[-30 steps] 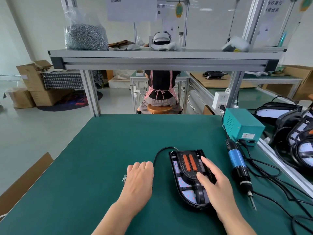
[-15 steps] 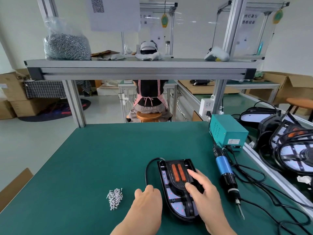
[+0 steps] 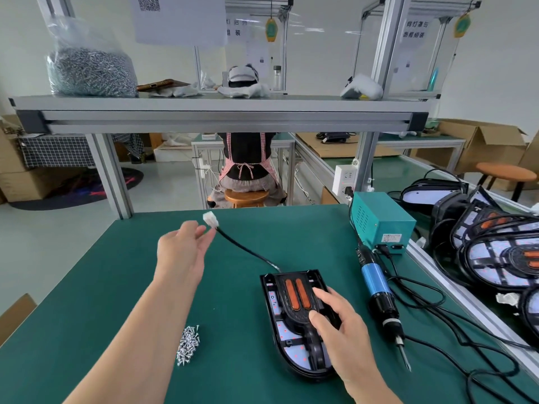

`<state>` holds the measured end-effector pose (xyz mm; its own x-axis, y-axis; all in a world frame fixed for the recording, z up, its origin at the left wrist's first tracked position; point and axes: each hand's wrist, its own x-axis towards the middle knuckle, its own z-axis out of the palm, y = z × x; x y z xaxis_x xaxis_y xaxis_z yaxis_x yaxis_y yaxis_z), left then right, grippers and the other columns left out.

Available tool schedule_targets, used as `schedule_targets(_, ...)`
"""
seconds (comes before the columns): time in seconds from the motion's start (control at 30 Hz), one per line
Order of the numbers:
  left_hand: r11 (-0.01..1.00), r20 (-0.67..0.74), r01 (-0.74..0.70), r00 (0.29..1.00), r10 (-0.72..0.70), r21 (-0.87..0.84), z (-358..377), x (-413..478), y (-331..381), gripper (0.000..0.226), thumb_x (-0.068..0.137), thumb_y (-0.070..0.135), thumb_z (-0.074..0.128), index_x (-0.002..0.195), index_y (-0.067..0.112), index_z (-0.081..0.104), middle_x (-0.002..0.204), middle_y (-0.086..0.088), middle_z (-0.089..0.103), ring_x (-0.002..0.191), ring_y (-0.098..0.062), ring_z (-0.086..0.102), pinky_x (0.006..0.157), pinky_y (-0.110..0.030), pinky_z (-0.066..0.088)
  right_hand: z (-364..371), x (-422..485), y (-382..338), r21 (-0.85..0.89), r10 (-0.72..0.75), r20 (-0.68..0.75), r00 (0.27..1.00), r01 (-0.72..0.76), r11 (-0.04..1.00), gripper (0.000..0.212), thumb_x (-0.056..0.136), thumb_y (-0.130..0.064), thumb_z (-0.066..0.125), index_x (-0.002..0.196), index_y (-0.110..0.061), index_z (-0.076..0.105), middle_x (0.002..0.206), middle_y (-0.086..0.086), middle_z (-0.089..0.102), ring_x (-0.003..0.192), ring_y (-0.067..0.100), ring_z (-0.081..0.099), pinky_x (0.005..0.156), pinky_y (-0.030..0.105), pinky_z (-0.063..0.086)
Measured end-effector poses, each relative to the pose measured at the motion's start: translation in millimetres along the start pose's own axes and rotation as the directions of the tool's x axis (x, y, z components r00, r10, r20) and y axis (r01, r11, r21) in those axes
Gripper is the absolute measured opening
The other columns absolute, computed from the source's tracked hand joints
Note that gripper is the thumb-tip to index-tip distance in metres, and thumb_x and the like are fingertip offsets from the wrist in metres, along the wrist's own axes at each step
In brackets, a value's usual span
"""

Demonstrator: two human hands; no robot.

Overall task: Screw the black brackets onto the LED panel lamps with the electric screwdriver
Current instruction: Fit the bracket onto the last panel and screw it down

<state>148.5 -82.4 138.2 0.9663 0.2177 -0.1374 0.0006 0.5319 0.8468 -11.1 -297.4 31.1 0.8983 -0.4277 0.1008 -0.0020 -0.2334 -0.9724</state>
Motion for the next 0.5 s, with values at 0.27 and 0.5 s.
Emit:
schedule_targets(0.27,0.952,0.078,0.103,0.988,-0.130,0.290,-10,28,-46,0.020,0.097,0.006,0.060,0.082,0.011,0.048,0.079,-0.003,0.045,0.074,-0.011,0.044,0.074,-0.026,0.039,0,-1,-2,0.014,0.001,-0.008,1.000,-0.001,1.000,0.042,0.091,-0.008,0.071,0.118,-0.040,0.069,0.141,-0.016,0.052,0.131,-0.006,0.046,0.118,0.036,0.035)
schedule_targets(0.5,0.884,0.259,-0.017,0.959,-0.118,0.467,-8,-24,-58,0.002,0.092,-0.004,0.058,0.090,-0.004,0.057,0.075,-0.013,0.073,0.069,-0.015,0.066,0.071,-0.028,0.053,0,0,-7,-0.044,-0.018,-0.009,1.000,0.017,0.999,0.045,0.090,-0.008,0.072,0.113,-0.047,0.066,0.139,-0.017,0.053,0.122,-0.017,0.043,0.114,0.026,0.033)
